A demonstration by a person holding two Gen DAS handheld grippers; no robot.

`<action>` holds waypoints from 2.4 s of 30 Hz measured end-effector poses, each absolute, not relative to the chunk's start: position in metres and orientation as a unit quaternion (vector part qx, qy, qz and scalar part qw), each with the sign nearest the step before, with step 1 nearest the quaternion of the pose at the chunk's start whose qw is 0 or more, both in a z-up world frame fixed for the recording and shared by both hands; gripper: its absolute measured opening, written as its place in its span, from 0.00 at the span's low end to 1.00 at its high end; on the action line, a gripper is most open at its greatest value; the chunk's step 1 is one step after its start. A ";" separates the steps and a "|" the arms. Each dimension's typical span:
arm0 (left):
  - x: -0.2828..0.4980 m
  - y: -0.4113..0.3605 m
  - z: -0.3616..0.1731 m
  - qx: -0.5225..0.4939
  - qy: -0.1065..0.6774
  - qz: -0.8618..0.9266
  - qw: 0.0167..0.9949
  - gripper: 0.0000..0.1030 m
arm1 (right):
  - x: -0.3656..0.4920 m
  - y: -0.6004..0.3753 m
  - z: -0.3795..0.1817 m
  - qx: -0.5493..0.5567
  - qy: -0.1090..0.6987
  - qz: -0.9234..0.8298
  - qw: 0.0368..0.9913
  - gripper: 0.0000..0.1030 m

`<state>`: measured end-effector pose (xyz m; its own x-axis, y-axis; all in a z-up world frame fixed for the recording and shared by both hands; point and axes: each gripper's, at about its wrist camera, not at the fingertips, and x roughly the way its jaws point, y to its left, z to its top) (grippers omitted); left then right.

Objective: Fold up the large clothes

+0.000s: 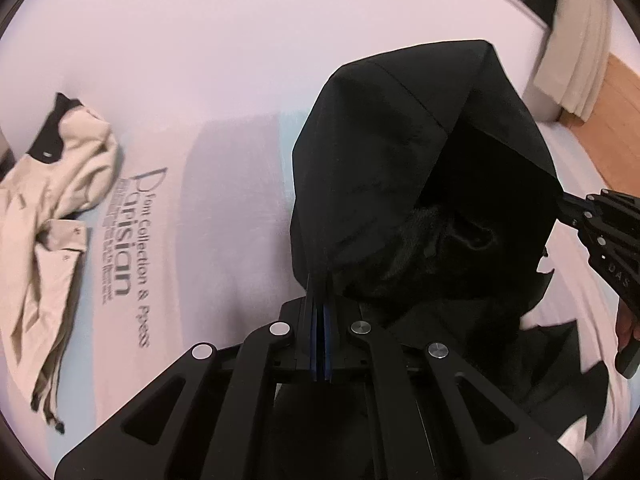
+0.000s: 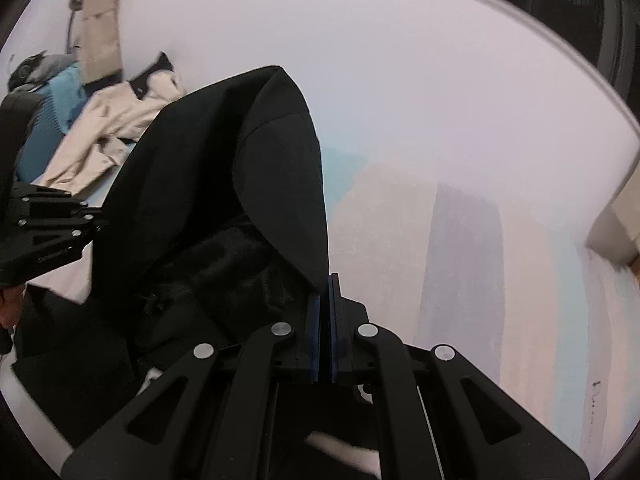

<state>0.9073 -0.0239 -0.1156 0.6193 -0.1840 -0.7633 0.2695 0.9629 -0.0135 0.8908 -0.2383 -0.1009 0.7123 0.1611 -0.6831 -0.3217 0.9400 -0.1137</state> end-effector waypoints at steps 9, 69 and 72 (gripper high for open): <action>0.804 -0.033 -0.081 0.071 0.374 -0.133 0.915 0.01 | 0.778 -0.234 -0.066 -0.131 0.311 0.130 0.932 0.02; 0.500 0.022 -0.132 -0.023 0.451 -0.080 0.889 0.94 | 0.525 -0.255 -0.129 -0.056 0.437 0.132 0.888 0.93; 0.474 0.025 -0.129 -0.019 0.467 -0.079 0.881 0.94 | 0.493 -0.258 -0.117 -0.061 0.452 0.128 0.881 0.93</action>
